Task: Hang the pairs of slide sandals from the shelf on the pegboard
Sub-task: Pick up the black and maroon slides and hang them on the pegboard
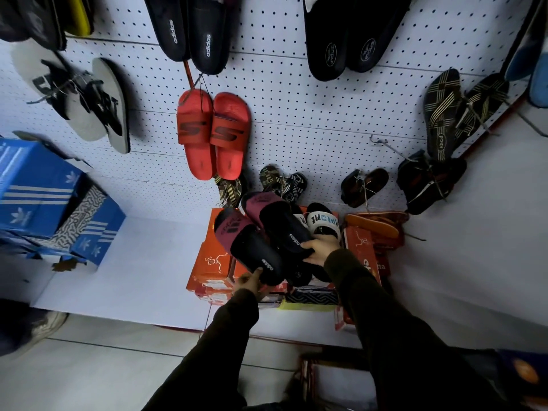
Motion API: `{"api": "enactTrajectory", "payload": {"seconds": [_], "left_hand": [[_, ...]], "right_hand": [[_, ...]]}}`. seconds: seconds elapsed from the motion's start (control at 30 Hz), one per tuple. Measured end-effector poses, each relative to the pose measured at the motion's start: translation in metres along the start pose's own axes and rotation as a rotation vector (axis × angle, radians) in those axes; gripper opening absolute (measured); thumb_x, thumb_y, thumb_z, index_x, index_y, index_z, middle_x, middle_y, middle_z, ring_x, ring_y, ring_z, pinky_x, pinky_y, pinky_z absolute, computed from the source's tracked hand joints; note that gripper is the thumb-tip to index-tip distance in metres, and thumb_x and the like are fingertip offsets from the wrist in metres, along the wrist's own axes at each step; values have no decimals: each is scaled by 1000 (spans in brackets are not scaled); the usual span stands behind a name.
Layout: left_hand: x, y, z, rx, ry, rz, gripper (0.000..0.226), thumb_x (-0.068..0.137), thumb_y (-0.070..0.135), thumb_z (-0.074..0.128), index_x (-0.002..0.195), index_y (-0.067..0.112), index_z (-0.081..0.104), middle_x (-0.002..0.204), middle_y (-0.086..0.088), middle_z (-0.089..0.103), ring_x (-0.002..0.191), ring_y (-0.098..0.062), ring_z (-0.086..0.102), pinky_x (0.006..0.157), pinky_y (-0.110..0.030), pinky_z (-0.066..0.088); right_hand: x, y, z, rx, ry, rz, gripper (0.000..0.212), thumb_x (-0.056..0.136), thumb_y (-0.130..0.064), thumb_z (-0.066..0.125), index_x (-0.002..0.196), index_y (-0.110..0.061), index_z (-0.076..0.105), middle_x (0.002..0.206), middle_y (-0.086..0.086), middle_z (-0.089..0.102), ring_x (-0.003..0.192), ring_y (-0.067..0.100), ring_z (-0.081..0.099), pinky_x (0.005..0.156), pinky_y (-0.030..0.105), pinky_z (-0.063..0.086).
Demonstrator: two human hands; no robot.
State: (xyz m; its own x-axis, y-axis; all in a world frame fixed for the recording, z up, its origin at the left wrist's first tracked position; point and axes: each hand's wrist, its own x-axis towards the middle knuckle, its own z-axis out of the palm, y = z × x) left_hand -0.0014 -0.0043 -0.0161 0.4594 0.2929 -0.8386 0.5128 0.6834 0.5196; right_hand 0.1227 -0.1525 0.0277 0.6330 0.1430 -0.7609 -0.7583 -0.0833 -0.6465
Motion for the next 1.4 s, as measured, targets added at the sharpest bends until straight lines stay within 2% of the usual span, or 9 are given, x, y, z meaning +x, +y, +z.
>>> {"api": "enactTrajectory", "payload": {"seconds": [0.13,0.23,0.47,0.67,0.87,1.03,1.13,1.27,1.4], "left_hand": [[-13,31,-16,-59,20,176,38,91,7,59,128,-1,50,114,-17,58,104,-33,58,92,-47,50],[-26,59,-24,-15,41,335,42,91,8,60,130,-6,51,110,-16,57,100,-27,56,93,-46,50],[-57,133,-47,95,24,655,43,89,10,63,129,0,53,121,-16,62,101,-25,60,98,-54,51],[-80,196,-57,48,-19,811,37,89,10,64,124,4,57,118,-15,65,96,-27,64,92,-45,55],[-104,258,-64,-25,-37,915,42,89,10,64,128,0,54,124,-19,63,100,-28,62,93,-45,54],[-122,308,-67,-76,-90,1026,45,89,7,62,132,0,49,130,-20,60,98,-25,61,90,-41,52],[-133,343,-63,-90,-111,1097,46,90,8,62,133,-1,48,132,-22,59,96,-22,62,95,-47,52],[-151,398,-54,-86,-128,1202,43,87,15,66,128,5,54,124,-18,62,65,4,66,88,-43,54],[-167,444,-41,-17,-96,1249,46,85,19,69,126,3,55,125,-22,63,85,-20,66,93,-55,53]], "right_hand": [[-20,0,16,100,-153,5,54,89,17,50,137,-8,50,116,14,67,125,38,57,92,46,53],[-37,-10,34,67,-227,-34,51,88,17,51,134,-4,52,98,8,69,97,27,66,76,36,55],[-66,-50,87,147,-263,-273,71,80,24,55,142,-9,44,135,24,59,123,42,58,93,47,53],[-100,-98,126,148,-254,-554,42,80,12,69,112,-14,60,111,18,68,83,18,70,52,21,57],[-122,-138,157,145,-238,-757,52,80,9,72,129,1,56,120,27,68,105,37,69,94,48,57],[-139,-165,188,279,-308,-838,52,80,7,71,128,-5,55,117,21,69,93,22,72,66,26,61],[-152,-189,206,331,-315,-901,44,81,6,72,117,-14,58,116,23,69,97,28,70,72,33,62],[-172,-231,227,387,-284,-974,48,81,6,71,125,-3,53,119,23,67,100,31,66,70,36,62],[-185,-261,237,401,-270,-985,54,82,4,72,131,0,51,128,24,64,117,37,65,81,44,61]]}}
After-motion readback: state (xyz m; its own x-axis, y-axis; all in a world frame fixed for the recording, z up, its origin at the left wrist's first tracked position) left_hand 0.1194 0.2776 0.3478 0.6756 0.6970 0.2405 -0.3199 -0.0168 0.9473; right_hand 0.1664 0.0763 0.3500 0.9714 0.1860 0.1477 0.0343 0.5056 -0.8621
